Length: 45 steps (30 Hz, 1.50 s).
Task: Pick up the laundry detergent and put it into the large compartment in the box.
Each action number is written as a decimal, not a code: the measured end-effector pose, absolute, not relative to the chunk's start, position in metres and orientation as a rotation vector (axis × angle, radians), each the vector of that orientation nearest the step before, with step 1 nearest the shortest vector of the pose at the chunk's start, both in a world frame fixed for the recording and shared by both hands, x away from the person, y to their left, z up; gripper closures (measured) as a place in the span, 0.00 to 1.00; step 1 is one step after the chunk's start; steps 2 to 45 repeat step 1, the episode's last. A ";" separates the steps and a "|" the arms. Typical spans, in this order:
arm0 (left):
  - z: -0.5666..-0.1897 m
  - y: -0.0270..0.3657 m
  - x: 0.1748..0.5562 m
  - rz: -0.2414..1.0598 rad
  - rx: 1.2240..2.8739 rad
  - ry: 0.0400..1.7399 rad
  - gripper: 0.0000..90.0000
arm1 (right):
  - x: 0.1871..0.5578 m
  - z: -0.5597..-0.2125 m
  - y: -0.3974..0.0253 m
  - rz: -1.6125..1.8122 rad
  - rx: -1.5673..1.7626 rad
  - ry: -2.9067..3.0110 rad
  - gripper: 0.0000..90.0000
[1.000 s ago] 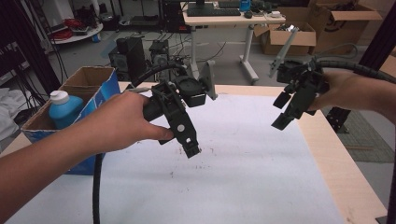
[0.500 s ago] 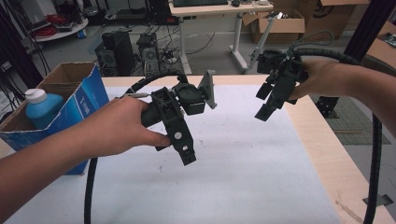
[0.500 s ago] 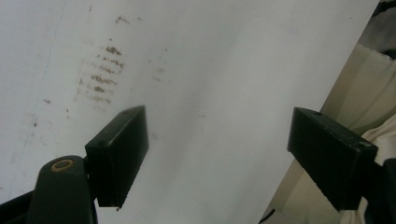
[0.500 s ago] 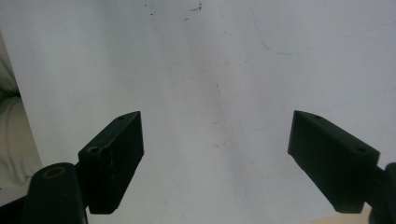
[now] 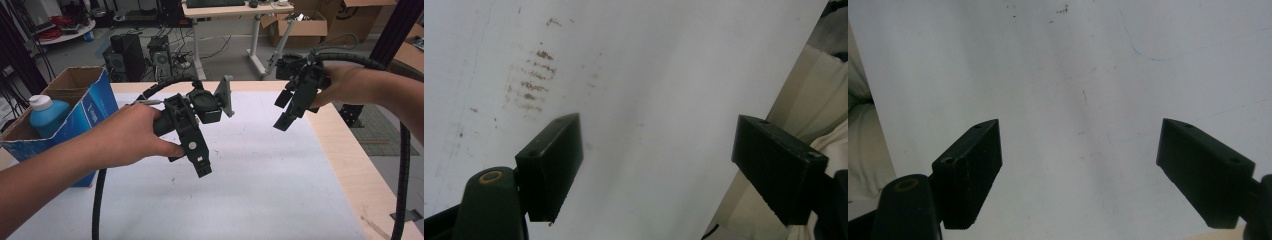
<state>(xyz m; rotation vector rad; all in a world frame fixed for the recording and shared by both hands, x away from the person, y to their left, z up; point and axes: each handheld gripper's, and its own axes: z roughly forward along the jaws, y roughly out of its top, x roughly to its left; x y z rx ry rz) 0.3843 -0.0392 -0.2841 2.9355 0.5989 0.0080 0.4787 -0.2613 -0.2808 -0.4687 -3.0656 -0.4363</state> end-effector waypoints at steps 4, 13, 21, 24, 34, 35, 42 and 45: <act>-0.284 -0.039 0.384 0.008 2.936 0.599 0.23 | 0.479 -0.281 -0.261 -0.436 -0.469 -3.066 0.20; -0.284 -0.039 0.384 0.008 2.936 0.599 0.23 | 0.479 -0.281 -0.261 -0.436 -0.469 -3.066 0.20; -0.284 -0.039 0.384 0.008 2.936 0.599 0.23 | 0.479 -0.281 -0.261 -0.436 -0.469 -3.066 0.20; -0.284 -0.039 0.384 0.008 2.936 0.599 0.23 | 0.479 -0.281 -0.261 -0.436 -0.469 -3.066 0.20; -0.284 -0.039 0.384 0.008 2.936 0.599 0.23 | 0.479 -0.281 -0.261 -0.436 -0.469 -3.066 0.20; -0.284 -0.039 0.384 0.008 2.936 0.599 0.23 | 0.479 -0.281 -0.261 -0.436 -0.469 -3.066 0.20; -0.284 -0.039 0.384 0.008 2.936 0.599 0.23 | 0.479 -0.281 -0.261 -0.436 -0.469 -3.066 0.20; -0.284 -0.039 0.384 0.008 2.936 0.599 0.23 | 0.479 -0.281 -0.261 -0.436 -0.469 -3.066 0.20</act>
